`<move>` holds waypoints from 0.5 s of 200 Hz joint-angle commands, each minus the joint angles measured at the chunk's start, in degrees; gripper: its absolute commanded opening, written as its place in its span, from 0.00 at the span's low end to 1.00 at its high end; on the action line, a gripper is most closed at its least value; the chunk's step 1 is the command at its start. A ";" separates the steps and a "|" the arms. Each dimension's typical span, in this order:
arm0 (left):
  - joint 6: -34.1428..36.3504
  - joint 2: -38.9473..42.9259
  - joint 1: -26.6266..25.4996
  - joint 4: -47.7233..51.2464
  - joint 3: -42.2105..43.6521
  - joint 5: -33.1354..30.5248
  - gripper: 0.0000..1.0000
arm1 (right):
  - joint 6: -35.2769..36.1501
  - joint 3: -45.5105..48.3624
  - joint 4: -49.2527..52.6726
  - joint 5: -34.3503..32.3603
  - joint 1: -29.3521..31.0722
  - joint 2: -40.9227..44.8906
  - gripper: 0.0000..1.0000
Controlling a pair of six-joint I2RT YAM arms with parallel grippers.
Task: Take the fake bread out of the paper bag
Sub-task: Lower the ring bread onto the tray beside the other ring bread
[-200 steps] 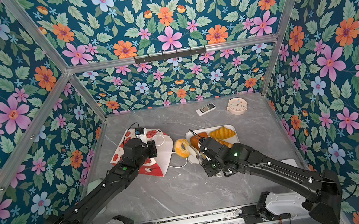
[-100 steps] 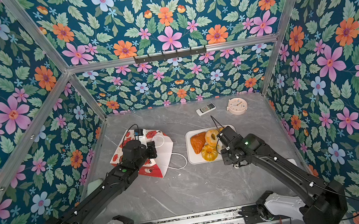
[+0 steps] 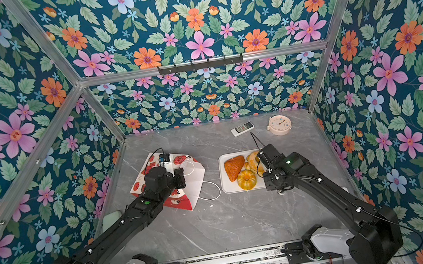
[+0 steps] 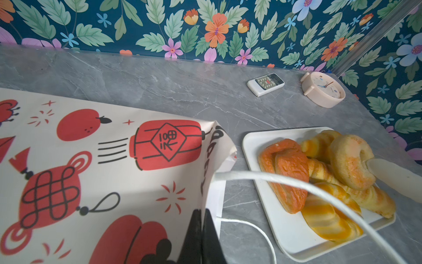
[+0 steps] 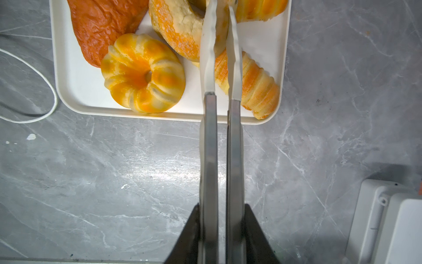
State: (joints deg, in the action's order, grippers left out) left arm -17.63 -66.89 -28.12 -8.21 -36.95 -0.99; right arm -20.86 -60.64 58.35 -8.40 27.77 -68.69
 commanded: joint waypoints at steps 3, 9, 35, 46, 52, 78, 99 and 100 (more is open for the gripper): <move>0.07 -0.16 0.07 -2.31 0.23 0.72 0.00 | -0.23 -0.99 2.03 -2.06 -0.06 0.54 0.26; 0.03 -0.17 0.06 -2.55 0.34 0.90 0.00 | -0.19 -1.03 2.45 -2.38 -0.08 0.80 0.26; -0.27 -0.09 0.08 -3.03 0.75 1.16 0.00 | -0.08 -1.88 3.82 -3.03 -0.17 1.00 0.27; -0.25 0.07 0.03 -3.04 0.83 1.17 0.00 | -0.14 -2.19 4.24 -3.22 -0.10 0.62 0.27; -0.27 0.13 0.01 -3.04 0.90 1.17 0.00 | -0.23 -2.35 4.45 -3.21 -0.15 0.31 0.28; -0.30 0.86 0.08 -3.04 1.17 1.04 0.00 | -0.51 -3.81 6.70 -3.05 -0.14 -1.63 0.30; -0.41 1.19 0.04 -3.69 1.74 1.16 0.00 | -0.95 -4.39 7.89 -4.41 -0.12 -2.15 0.31; -0.44 1.21 0.06 -3.76 1.81 1.16 0.00 | -0.99 -4.39 7.91 -4.51 -0.15 -2.15 0.31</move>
State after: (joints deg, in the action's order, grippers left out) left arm -17.65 -66.13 -28.12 -9.82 -35.59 -0.01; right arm -20.93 -64.25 63.48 -10.41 27.57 -70.48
